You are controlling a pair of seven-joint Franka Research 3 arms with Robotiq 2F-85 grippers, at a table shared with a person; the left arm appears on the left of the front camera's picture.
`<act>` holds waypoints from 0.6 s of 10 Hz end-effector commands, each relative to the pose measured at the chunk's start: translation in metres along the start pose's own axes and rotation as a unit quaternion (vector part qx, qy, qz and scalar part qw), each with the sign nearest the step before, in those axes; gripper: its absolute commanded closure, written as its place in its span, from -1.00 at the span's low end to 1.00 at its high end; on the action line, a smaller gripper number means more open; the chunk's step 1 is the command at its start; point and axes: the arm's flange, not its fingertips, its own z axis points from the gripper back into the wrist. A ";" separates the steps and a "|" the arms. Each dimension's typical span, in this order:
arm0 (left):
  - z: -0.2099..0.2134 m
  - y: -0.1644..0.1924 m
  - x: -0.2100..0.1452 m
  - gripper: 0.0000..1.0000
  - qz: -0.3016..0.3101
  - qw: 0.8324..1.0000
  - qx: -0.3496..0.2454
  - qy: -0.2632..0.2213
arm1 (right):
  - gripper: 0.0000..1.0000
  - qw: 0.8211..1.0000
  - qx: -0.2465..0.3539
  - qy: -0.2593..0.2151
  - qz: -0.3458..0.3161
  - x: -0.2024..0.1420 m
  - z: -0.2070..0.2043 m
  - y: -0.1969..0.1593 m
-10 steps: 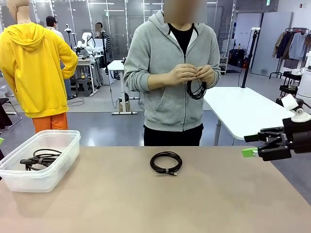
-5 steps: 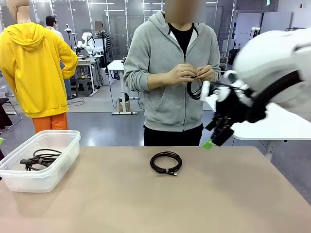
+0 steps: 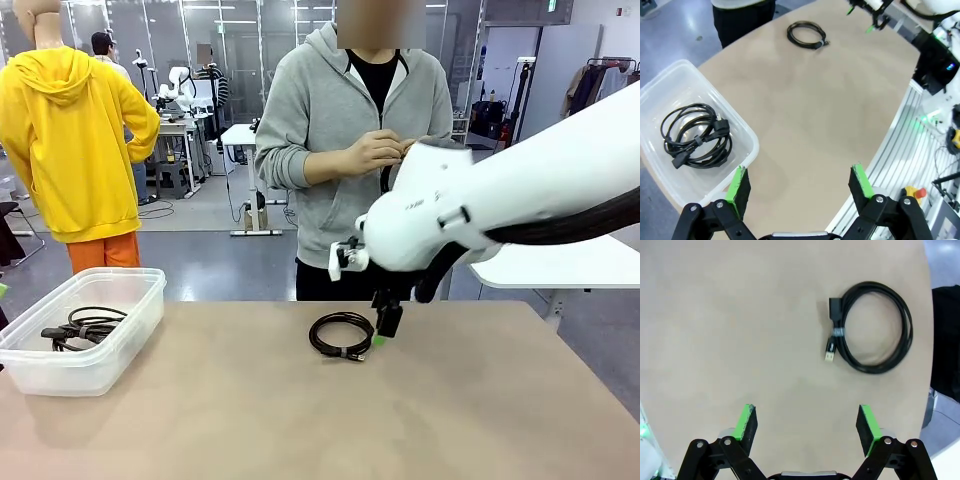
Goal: Organize and store the cables.
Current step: Place the USB Extension Cable into the Organizing box.
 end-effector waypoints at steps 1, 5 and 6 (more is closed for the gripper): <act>0.001 0.002 0.003 -1.00 -0.006 1.000 0.004 0.004 | -1.00 1.000 -0.020 0.010 -0.018 0.017 -0.027 -0.007; 0.001 0.002 0.003 -1.00 -0.006 1.000 0.004 0.004 | -1.00 1.000 -0.002 -0.002 -0.007 0.034 -0.074 -0.019; 0.001 0.002 0.003 -1.00 -0.006 1.000 0.004 0.004 | -1.00 1.000 0.003 0.004 -0.005 0.035 -0.082 -0.024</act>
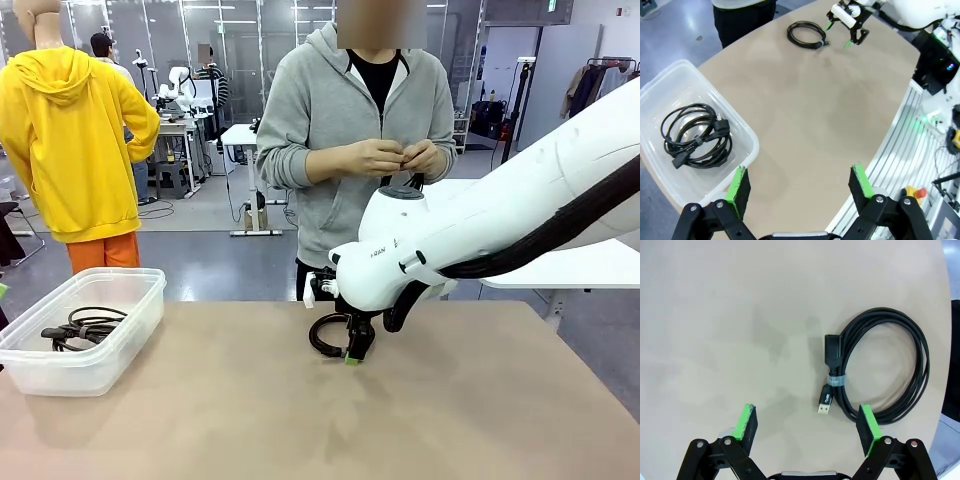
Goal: Organize and store the cables.
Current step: Place the USB Extension Cable into the Organizing box.
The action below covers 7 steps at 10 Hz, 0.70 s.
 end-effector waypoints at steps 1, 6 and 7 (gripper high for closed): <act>0.001 0.002 0.003 -1.00 -0.006 1.000 0.004 0.004 | -1.00 1.000 0.010 0.008 -0.007 0.007 -0.011 -0.015; 0.001 0.002 0.003 -1.00 -0.006 1.000 0.004 0.004 | -1.00 0.998 0.050 0.032 -0.011 0.007 -0.038 -0.033; 0.001 0.002 0.003 -1.00 -0.006 1.000 0.004 0.004 | -1.00 0.998 0.056 0.035 -0.010 0.007 -0.040 -0.036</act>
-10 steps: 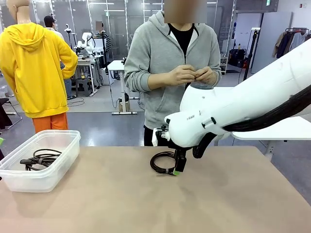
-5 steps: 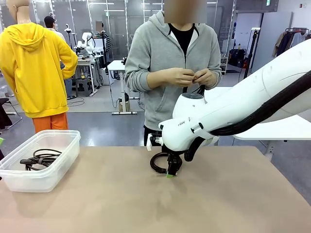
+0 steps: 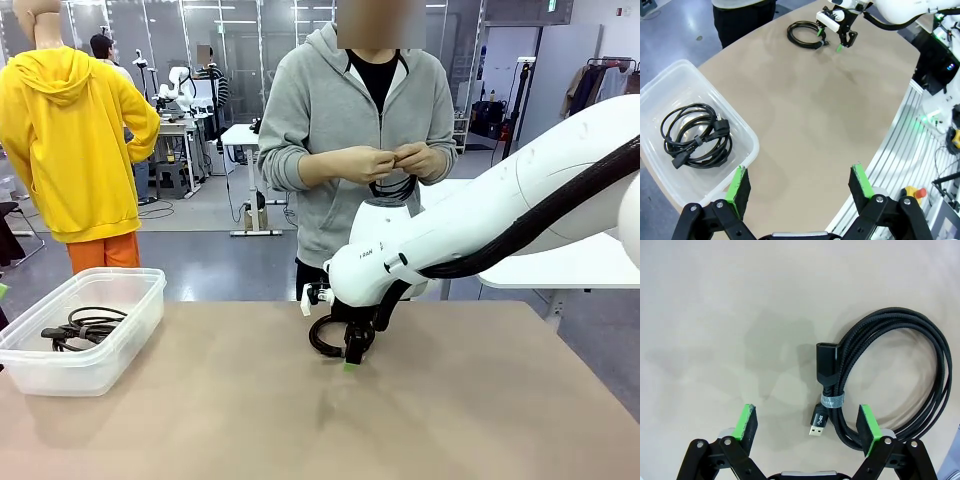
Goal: Organize and store the cables.
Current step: Place the USB Extension Cable into the Organizing box.
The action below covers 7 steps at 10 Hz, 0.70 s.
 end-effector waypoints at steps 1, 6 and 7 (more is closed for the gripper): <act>0.001 0.002 0.003 -1.00 -0.006 1.000 0.004 0.004 | -1.00 1.000 0.006 0.013 -0.009 0.005 0.000 -0.010; 0.001 0.002 0.003 -1.00 -0.006 1.000 0.004 0.004 | -1.00 0.999 0.019 0.033 -0.011 0.011 -0.014 -0.020; 0.001 0.002 0.003 -1.00 -0.006 1.000 0.004 0.004 | -0.83 0.999 0.019 0.033 -0.009 0.013 -0.016 -0.021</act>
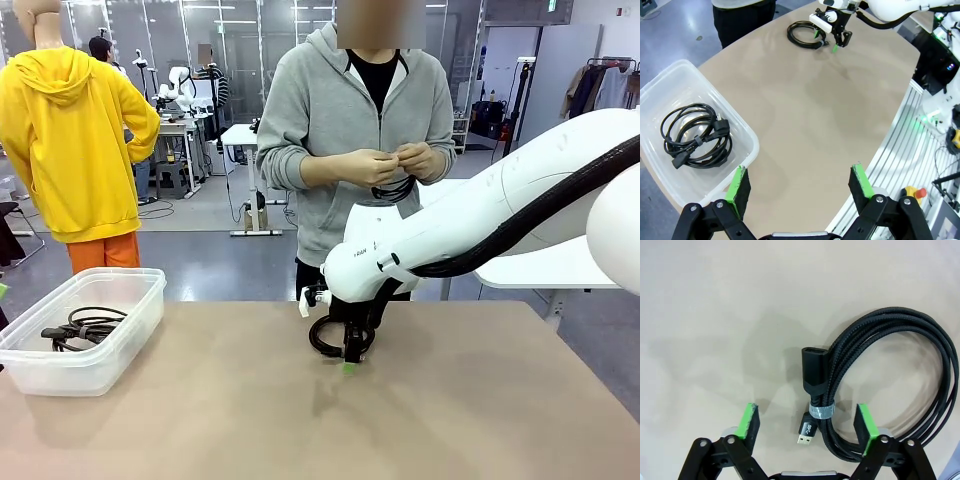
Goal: Organize and store the cables.
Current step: Place the USB Extension Cable into the Organizing box.
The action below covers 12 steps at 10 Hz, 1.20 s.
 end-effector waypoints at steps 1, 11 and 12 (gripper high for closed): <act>0.001 0.002 0.003 -1.00 -0.006 1.000 0.004 0.004 | -0.69 1.000 -0.002 0.011 -0.011 0.009 -0.002 -0.003; 0.001 0.002 0.003 -1.00 -0.006 1.000 0.004 0.004 | 1.00 0.999 -0.014 0.028 -0.020 0.014 0.010 0.001; 0.001 0.002 0.003 -1.00 -0.006 1.000 0.004 0.004 | 1.00 0.999 -0.015 0.024 -0.019 0.018 0.021 0.005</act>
